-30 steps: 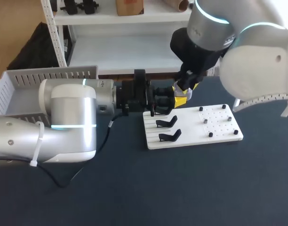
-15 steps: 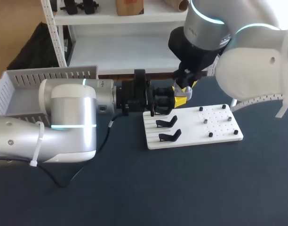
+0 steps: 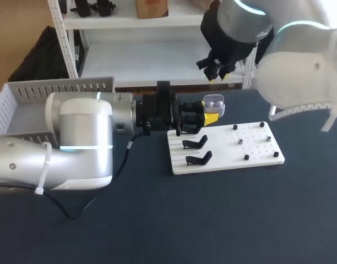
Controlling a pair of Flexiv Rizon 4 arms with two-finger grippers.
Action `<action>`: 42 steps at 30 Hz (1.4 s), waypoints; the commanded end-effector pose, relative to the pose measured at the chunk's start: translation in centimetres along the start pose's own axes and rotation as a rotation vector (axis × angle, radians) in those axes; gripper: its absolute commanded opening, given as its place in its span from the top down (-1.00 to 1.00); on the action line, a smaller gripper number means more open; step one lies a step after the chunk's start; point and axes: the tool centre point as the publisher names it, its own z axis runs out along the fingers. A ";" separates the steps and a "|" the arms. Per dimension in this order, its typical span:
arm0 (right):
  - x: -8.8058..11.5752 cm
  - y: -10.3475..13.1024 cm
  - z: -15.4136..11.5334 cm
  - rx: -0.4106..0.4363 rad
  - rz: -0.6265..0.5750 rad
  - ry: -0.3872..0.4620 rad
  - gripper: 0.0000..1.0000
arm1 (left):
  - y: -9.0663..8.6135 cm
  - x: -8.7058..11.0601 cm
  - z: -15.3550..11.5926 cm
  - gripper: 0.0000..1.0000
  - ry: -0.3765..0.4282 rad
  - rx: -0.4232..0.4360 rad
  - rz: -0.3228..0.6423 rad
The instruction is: Pick up each earbud case from the left stands, insert the matching earbuds, close the lid, and place the case in the box.
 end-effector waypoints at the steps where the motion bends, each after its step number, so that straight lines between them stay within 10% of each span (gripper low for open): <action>1: -1.3 -0.4 3.4 0.038 0.044 0.004 0.40 | 0.0 0.0 0.0 1.00 -0.002 -0.002 0.000; 28: 4.8 -0.8 1.2 0.005 0.103 0.052 0.44 | 0.0 0.0 0.0 1.00 -0.002 -0.002 0.000; 42: 5.0 -3.8 -5.1 -0.044 0.364 -0.180 0.39 | 0.0 0.0 0.0 1.00 -0.002 -0.002 0.000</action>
